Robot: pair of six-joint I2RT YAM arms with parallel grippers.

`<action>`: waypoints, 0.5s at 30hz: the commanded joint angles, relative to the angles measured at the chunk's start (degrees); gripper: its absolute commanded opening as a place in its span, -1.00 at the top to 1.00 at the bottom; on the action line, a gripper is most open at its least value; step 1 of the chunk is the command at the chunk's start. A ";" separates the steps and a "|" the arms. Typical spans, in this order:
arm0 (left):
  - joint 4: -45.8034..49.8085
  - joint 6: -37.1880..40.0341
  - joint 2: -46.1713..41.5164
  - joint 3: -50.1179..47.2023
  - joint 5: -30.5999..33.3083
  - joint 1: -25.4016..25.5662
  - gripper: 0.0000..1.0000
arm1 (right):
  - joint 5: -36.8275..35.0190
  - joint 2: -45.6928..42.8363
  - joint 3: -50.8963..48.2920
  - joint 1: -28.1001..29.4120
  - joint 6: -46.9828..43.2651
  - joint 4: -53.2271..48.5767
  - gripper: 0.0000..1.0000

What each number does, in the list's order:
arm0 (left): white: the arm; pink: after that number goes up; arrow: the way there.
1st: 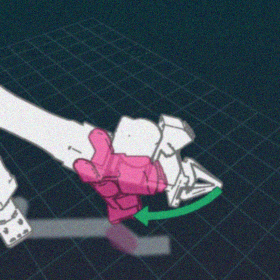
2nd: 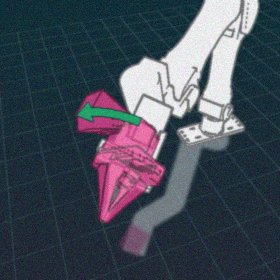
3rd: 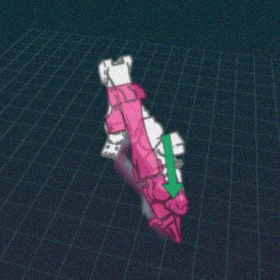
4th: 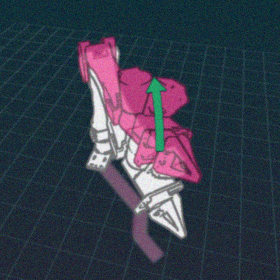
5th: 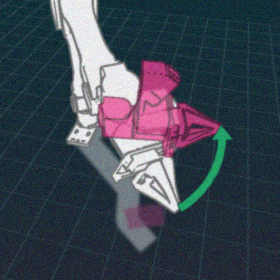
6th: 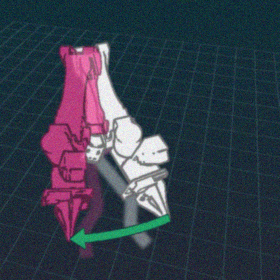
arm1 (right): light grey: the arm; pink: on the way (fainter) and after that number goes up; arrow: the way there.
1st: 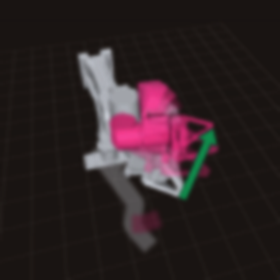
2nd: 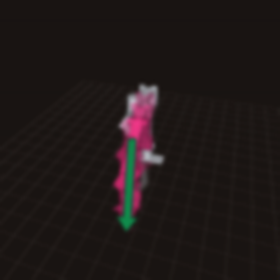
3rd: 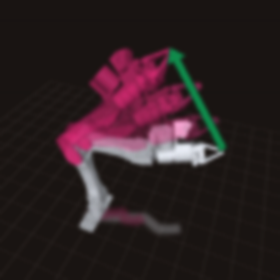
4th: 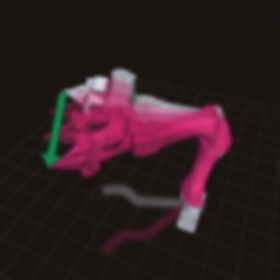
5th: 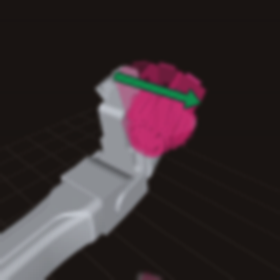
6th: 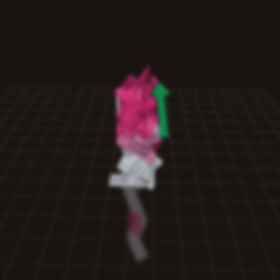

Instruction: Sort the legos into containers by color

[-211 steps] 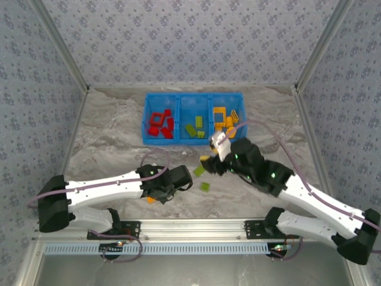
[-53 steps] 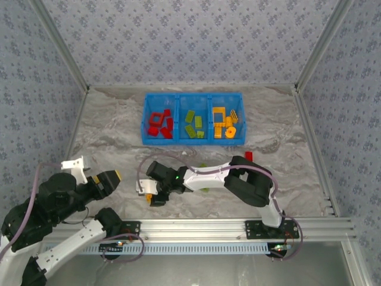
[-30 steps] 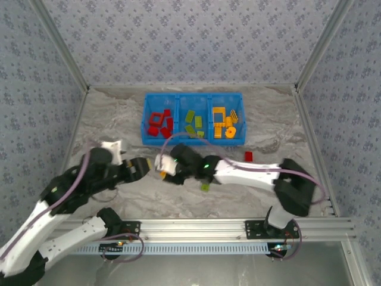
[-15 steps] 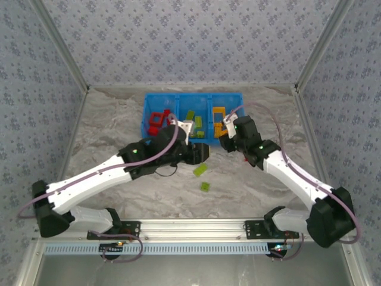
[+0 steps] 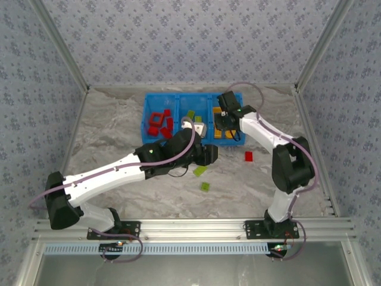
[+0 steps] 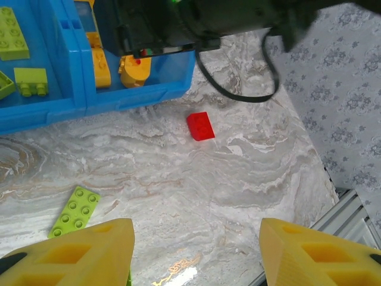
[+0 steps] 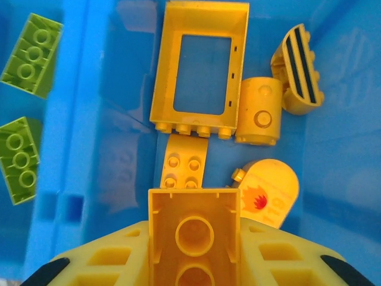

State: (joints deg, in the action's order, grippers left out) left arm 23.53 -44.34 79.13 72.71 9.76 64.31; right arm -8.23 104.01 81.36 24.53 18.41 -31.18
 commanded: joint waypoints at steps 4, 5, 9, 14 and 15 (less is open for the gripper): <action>-1.35 1.03 -3.20 0.50 2.02 0.76 -0.17 | -0.38 5.87 3.34 -0.64 5.76 -4.92 0.30; -1.40 1.11 -3.17 0.57 2.02 0.89 -0.17 | -0.32 6.54 3.51 -0.79 6.09 -4.90 0.27; -1.58 1.35 -2.38 1.00 1.84 1.32 -0.17 | 0.55 8.12 3.45 -1.24 7.04 -4.20 0.17; -1.57 1.29 -1.58 1.22 1.83 1.95 -0.17 | 0.33 8.77 3.63 -1.44 7.68 -4.32 -0.10; -1.49 1.27 -1.52 1.20 1.84 2.04 -0.17 | 0.15 8.67 3.63 -1.46 7.61 -4.36 -0.15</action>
State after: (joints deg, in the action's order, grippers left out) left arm 23.18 -43.97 77.32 72.71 10.79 65.76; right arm -7.77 111.98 83.05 23.46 24.73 -33.87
